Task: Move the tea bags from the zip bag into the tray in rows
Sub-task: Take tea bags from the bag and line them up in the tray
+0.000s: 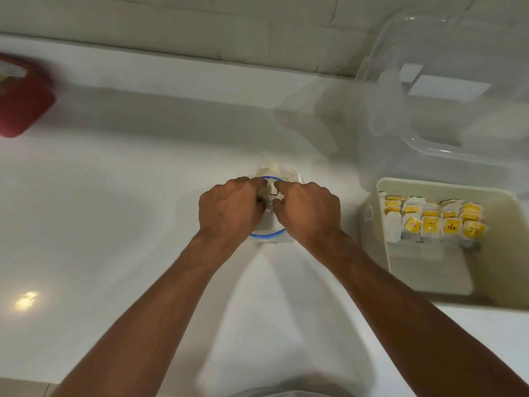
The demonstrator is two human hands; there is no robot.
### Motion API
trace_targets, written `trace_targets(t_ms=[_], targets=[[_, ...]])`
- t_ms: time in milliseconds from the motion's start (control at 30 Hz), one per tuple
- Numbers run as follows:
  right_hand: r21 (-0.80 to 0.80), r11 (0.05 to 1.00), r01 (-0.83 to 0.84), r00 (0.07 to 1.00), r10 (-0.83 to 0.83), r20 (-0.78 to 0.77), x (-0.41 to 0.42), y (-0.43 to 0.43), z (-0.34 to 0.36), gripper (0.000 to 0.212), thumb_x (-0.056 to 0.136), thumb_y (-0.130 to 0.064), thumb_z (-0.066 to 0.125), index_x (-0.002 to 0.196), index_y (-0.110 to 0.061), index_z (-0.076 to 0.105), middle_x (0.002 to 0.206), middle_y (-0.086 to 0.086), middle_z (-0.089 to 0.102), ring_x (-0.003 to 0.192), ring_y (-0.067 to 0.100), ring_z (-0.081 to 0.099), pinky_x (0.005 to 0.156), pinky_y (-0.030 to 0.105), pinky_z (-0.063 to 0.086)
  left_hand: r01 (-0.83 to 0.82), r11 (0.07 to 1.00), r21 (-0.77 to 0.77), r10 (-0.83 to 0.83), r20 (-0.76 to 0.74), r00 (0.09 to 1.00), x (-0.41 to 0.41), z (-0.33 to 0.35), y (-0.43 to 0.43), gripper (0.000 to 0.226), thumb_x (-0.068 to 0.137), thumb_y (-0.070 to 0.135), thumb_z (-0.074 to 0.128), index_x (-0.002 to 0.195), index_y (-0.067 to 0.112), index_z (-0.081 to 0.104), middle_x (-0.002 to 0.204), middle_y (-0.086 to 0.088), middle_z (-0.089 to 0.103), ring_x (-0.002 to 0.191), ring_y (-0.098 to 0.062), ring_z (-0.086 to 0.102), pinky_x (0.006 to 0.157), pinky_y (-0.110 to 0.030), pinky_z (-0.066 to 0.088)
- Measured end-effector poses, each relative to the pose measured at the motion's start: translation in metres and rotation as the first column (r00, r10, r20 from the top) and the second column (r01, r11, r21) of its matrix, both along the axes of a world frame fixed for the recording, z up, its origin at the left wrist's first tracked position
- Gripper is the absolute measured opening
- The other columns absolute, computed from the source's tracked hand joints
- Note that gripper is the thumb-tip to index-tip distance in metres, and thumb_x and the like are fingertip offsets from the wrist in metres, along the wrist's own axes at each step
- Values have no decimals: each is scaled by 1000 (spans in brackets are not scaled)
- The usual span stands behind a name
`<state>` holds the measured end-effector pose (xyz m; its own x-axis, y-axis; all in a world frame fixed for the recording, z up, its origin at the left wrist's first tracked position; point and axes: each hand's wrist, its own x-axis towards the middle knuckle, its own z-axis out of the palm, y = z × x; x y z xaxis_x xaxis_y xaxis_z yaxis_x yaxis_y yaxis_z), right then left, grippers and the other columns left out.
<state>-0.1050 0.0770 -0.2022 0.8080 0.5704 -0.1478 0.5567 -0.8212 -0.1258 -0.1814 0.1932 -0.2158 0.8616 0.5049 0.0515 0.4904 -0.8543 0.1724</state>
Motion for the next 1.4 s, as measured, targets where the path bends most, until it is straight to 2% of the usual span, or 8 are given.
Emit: trace_targets(t_ms=[300, 433, 567, 767, 1000, 1200, 1300, 1400], targets=[[19, 999, 51, 997, -52, 58, 14, 11, -12, 27, 99, -35, 45, 119, -33, 63, 103, -1, 69, 95, 25, 65, 68, 27, 34, 65, 993, 103, -69, 40, 997, 24, -22, 11, 16, 90, 35, 55, 94, 27, 69, 82, 2, 67, 63, -25, 56, 55, -27, 29], [23, 999, 43, 995, -45, 89, 19, 12, -17, 24, 99, -35, 48, 115, -35, 65, 101, -4, 70, 93, 23, 66, 67, 26, 34, 96, 981, 169, -121, 142, 982, 25, -29, 11, 12, 67, 27, 79, 69, 27, 67, 60, 3, 57, 40, -21, 29, 48, -19, 21], [26, 999, 26, 991, -29, 129, 21, 13, -25, 23, 97, -37, 50, 114, -33, 66, 99, -5, 70, 91, 21, 66, 65, 26, 34, 67, 980, 185, -96, 152, 984, 27, -35, 9, 15, 65, 25, 81, 65, 26, 66, 60, 3, 56, 39, -21, 27, 48, -18, 21], [74, 997, 24, 997, -30, 73, 25, 15, -19, 30, 100, -46, 44, 119, -36, 64, 101, -1, 70, 94, 24, 65, 68, 27, 34, 23, 1000, -16, -20, 141, 990, 31, -31, 12, 14, 91, 33, 53, 92, 30, 67, 87, 6, 64, 70, -23, 60, 56, -26, 31], [18, 1000, -6, 1000, 6, 12, 19, -4, -10, 29, 94, -36, 54, 120, -43, 63, 104, 0, 68, 99, 27, 64, 72, 29, 38, 66, 974, -219, -19, 210, 978, 11, -18, 12, 5, 89, 37, 60, 89, 32, 58, 86, 15, 63, 74, -11, 58, 58, -26, 41], [342, 909, 240, 933, -119, -340, 17, -31, 3, 28, 74, -51, 75, 98, -38, 71, 89, -10, 72, 89, 18, 65, 80, 33, 52, 151, 549, -822, 166, 285, 944, 2, 19, 8, 5, 89, 27, 71, 85, 27, 68, 81, 13, 66, 60, -4, 55, 60, -30, 48], [510, 807, 298, 911, -81, -404, 14, -44, 14, 30, 69, -45, 83, 92, -36, 68, 83, -19, 69, 73, -1, 62, 73, 24, 50, 169, 337, -926, 186, 241, 953, 0, 40, 10, 6, 94, 15, 65, 88, 14, 66, 81, -1, 64, 53, -8, 52, 48, -16, 39], [527, 806, 269, 888, 4, -459, 13, -49, 23, 47, 68, -39, 85, 109, -43, 61, 91, -22, 66, 70, 1, 60, 73, 22, 47, 139, 272, -952, 94, 171, 981, 4, 49, 14, 10, 96, 19, 61, 87, 20, 66, 84, 0, 68, 48, -9, 47, 44, -17, 29]])
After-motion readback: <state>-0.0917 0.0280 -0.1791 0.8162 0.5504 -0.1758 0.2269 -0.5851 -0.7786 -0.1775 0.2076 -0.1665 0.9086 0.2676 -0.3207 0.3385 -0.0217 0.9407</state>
